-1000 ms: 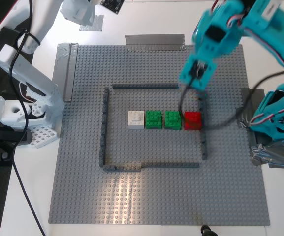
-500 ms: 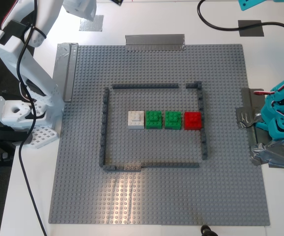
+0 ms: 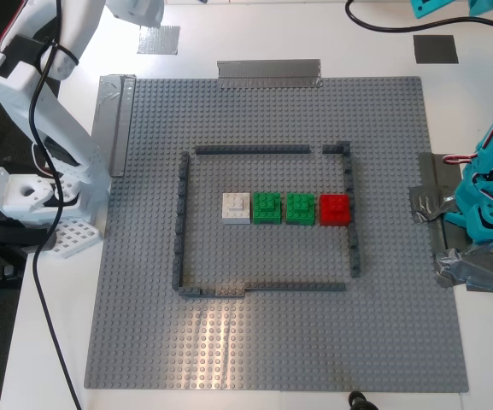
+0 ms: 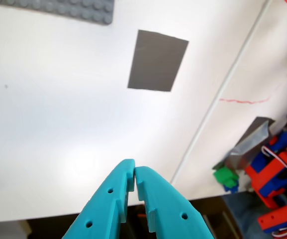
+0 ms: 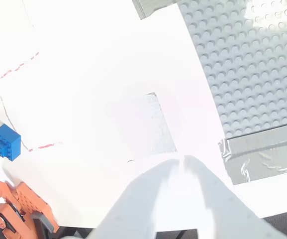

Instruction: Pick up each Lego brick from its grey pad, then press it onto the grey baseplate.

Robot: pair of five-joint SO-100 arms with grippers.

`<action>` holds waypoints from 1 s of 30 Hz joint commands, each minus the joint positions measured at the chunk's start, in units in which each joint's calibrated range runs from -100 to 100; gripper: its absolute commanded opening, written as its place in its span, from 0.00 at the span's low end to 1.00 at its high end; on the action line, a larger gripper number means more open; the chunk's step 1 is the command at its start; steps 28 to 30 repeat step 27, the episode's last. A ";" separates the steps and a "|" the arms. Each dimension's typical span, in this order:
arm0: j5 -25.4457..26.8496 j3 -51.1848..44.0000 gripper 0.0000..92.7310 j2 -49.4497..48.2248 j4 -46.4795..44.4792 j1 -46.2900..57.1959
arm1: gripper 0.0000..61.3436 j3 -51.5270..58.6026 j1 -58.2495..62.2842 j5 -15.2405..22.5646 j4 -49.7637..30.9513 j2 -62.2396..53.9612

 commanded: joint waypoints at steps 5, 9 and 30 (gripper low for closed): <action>-8.40 -2.77 0.00 -0.41 -0.54 0.21 | 0.00 -2.84 -0.70 -0.29 -0.33 -1.85; -9.72 -2.77 0.00 -0.41 -0.30 -0.15 | 0.00 -4.38 -0.77 0.05 0.33 -1.34; -11.82 -7.55 0.00 -0.32 0.03 -0.95 | 0.00 -4.74 -1.93 -0.44 0.08 -1.17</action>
